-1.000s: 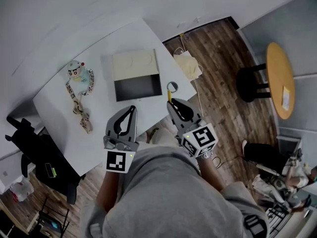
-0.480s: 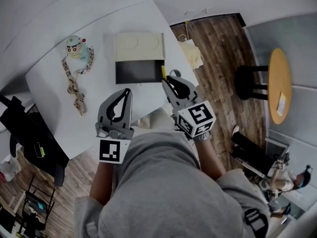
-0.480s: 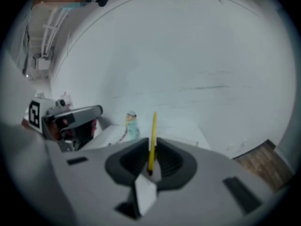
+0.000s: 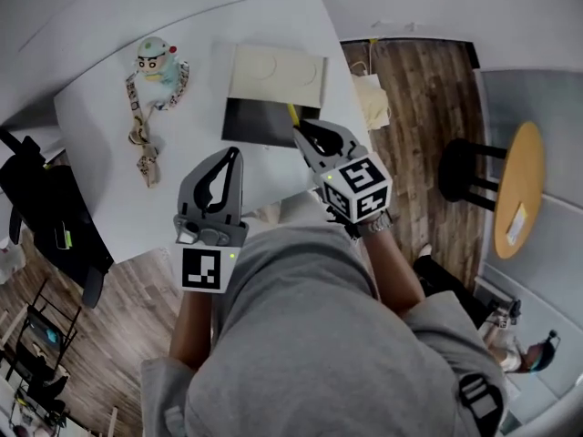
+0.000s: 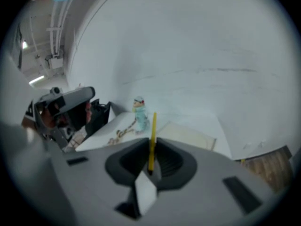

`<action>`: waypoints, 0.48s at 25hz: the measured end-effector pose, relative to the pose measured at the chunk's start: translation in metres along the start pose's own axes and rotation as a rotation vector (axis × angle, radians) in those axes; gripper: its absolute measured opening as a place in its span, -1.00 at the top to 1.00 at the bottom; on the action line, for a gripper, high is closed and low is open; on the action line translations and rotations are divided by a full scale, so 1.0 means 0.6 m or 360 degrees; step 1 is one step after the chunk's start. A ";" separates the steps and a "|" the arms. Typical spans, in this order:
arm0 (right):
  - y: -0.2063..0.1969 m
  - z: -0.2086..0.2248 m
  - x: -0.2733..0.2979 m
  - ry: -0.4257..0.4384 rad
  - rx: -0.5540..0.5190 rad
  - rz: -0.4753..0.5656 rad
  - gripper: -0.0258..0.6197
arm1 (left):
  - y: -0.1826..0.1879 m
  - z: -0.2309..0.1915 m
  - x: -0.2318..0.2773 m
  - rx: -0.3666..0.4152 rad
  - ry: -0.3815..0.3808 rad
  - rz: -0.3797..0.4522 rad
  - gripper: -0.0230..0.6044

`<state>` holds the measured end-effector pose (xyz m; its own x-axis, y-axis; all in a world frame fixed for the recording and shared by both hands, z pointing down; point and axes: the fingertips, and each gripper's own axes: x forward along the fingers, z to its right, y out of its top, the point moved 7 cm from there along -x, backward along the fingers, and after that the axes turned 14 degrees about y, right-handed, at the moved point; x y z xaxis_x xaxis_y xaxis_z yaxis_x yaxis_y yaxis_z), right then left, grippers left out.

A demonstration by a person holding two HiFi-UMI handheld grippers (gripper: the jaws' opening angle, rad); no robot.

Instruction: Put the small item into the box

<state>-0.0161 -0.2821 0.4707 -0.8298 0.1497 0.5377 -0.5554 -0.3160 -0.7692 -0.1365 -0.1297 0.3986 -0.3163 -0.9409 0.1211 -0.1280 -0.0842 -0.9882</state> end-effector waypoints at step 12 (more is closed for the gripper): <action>-0.035 0.048 0.075 0.0270 -0.0011 -0.0296 0.71 | -0.012 0.015 0.005 0.0010 0.0247 -0.0027 0.82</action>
<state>-0.0398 -0.2956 0.5211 -0.7101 0.3601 0.6051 -0.6994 -0.2617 -0.6650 -0.1282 -0.1345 0.4051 -0.4558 -0.8773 0.1504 -0.1290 -0.1021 -0.9864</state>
